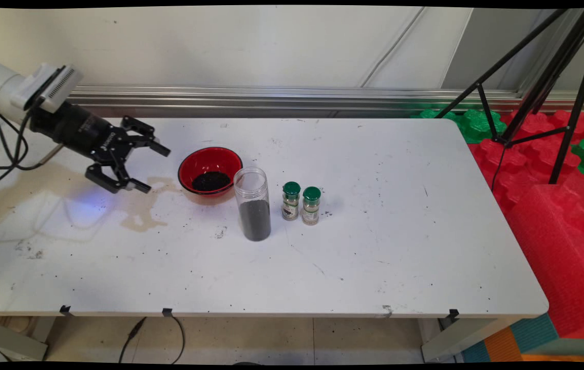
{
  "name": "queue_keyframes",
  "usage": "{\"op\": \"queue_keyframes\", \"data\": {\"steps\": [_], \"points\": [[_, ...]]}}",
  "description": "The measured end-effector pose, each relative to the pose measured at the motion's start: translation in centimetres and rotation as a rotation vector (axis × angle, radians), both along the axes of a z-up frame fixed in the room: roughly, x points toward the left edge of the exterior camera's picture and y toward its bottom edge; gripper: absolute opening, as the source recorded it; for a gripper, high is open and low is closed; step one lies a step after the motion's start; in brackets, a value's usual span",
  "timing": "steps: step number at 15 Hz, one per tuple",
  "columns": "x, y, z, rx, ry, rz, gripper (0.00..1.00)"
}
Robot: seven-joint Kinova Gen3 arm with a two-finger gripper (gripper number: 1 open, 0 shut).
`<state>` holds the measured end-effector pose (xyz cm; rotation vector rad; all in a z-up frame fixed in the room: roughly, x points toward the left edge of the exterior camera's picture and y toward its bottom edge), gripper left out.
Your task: Pick up the black seasoning powder from the table
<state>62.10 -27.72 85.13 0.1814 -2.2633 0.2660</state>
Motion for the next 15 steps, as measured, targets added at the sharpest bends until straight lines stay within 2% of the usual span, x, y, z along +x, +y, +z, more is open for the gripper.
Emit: {"op": "queue_keyframes", "data": {"steps": [7,15], "points": [[-4.5,-1.7,-1.6,-0.029,0.082,-0.045,1.00],[-9.2,-3.4,-4.2,-0.041,0.172,-0.064,1.00]]}}
